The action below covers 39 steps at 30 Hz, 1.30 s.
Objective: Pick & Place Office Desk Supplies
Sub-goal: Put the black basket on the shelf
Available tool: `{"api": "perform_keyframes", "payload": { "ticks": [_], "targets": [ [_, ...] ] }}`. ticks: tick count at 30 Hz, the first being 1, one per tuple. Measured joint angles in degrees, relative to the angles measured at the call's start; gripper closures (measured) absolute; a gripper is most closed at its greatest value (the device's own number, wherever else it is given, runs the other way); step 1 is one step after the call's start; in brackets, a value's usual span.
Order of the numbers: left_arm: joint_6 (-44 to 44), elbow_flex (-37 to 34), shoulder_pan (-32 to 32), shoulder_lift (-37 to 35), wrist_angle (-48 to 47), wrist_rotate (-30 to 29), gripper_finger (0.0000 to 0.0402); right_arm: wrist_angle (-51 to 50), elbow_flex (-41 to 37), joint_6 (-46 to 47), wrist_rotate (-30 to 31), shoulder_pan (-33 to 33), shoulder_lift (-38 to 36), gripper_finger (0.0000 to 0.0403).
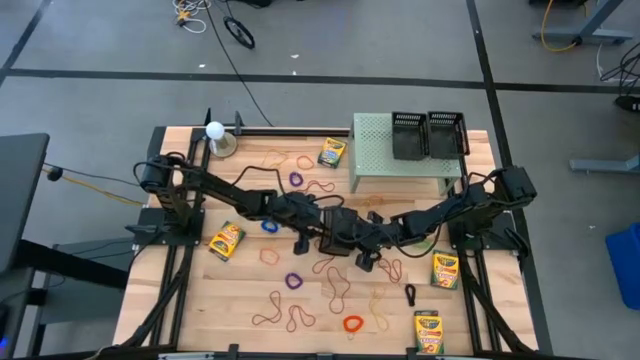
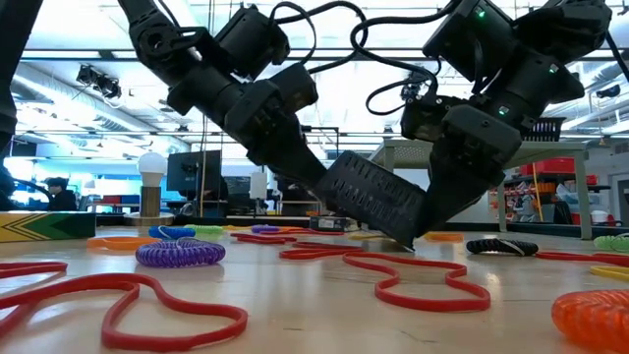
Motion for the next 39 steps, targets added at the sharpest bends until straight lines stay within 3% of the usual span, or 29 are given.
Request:
{"api": "perform_keyframes", "payload": {
  "ticks": [14, 25, 31, 34, 39],
  "targets": [
    [-0.1, 3.5, 0.1, -0.2, -0.7, -0.1, 0.0308, -0.1, 0.0, 0.0, 0.8, -0.4, 0.0, 0.0378],
    [-0.1, 3.6, 0.1, -1.5, -0.1, 0.4, 0.0308, 0.6, 0.0, 1.7, 1.8, -0.4, 0.0, 0.0264],
    [0.5, 3.9, 0.1, -5.1, 0.6, 0.7, 0.0308, 4.7, 0.0, 1.7, 8.8, 0.5, 0.0, 0.02],
    [0.9, 3.9, -0.2, -7.2, 0.2, 1.3, 0.0308, 8.3, 0.2, 1.6, 12.4, 0.5, 0.8, 0.0181],
    [0.9, 3.8, -0.2, -9.1, -0.5, 2.9, 0.0308, 18.6, 0.2, -1.8, 12.5, 0.4, 4.7, 0.0172]
  ]
}}
